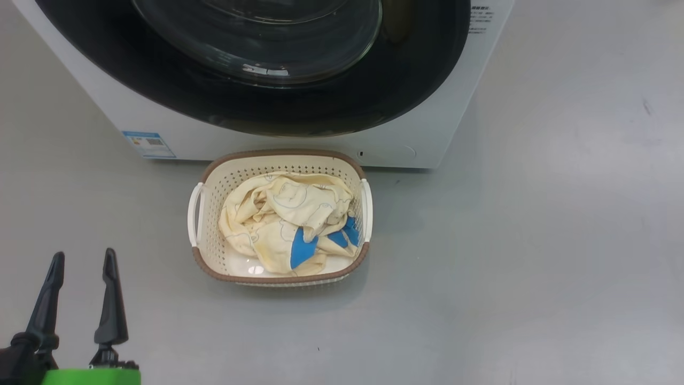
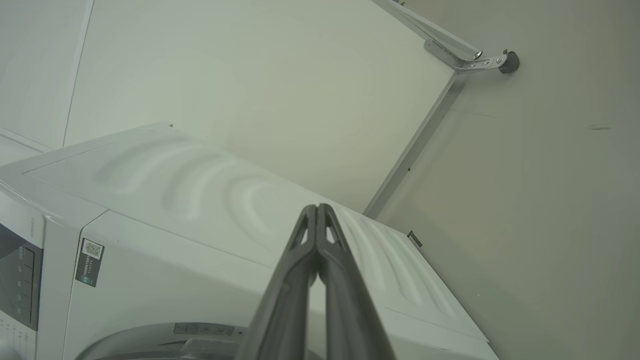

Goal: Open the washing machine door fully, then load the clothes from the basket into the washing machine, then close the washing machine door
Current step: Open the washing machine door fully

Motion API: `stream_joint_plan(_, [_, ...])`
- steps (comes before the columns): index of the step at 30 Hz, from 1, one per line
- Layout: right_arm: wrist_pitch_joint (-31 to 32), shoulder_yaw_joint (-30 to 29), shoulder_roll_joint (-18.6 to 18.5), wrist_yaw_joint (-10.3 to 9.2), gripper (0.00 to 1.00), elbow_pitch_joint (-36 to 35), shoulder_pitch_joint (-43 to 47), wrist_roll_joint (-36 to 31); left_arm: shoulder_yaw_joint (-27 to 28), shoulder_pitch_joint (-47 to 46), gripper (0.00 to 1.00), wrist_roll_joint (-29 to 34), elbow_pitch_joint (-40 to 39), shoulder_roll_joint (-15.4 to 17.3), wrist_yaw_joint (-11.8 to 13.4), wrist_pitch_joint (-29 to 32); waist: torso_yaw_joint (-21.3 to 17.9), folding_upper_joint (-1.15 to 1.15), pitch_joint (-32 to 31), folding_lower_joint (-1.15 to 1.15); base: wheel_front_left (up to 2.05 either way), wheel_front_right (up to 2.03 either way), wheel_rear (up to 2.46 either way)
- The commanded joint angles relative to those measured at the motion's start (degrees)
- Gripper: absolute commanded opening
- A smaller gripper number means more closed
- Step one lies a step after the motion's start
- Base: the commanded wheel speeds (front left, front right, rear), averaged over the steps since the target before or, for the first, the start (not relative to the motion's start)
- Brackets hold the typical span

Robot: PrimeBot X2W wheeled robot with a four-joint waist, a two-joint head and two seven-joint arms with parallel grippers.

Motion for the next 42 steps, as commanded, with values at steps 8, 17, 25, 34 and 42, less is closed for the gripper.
stream_joint_plan(8, [6.35,4.18,-4.15,0.0,0.0,-0.43,-8.69,4.11,2.19,-1.11,1.0,0.93,-3.17,1.4,0.03,-0.81,3.55,0.0,3.44,0.0,0.0,0.0,0.0])
stream_joint_plan(17, [10.91,9.41,-2.2,0.0,0.0,-1.19,-16.18,4.61,1.17,-2.86,1.0,1.15,-3.61,1.84,0.03,-0.81,6.37,0.0,6.58,0.0,0.0,0.0,0.0])
stream_joint_plan(25, [13.81,13.85,-1.01,0.0,0.0,-0.61,-20.0,4.0,0.83,-3.79,1.0,1.5,-3.37,0.51,0.03,-0.81,7.79,0.0,7.8,0.0,0.0,0.0,0.0])
stream_joint_plan(34, [15.25,16.76,-1.56,0.0,0.0,-0.09,-24.21,3.64,-0.2,-4.69,1.0,1.34,-3.33,-0.14,0.03,-0.81,9.31,0.0,9.65,0.0,0.0,0.0,0.0])
stream_joint_plan(42, [15.45,18.4,-1.7,0.0,0.0,-0.12,-26.48,3.88,-0.31,-4.78,1.0,1.47,-3.65,-0.84,0.03,-0.81,10.44,0.0,11.15,0.0,0.0,0.0,0.0])
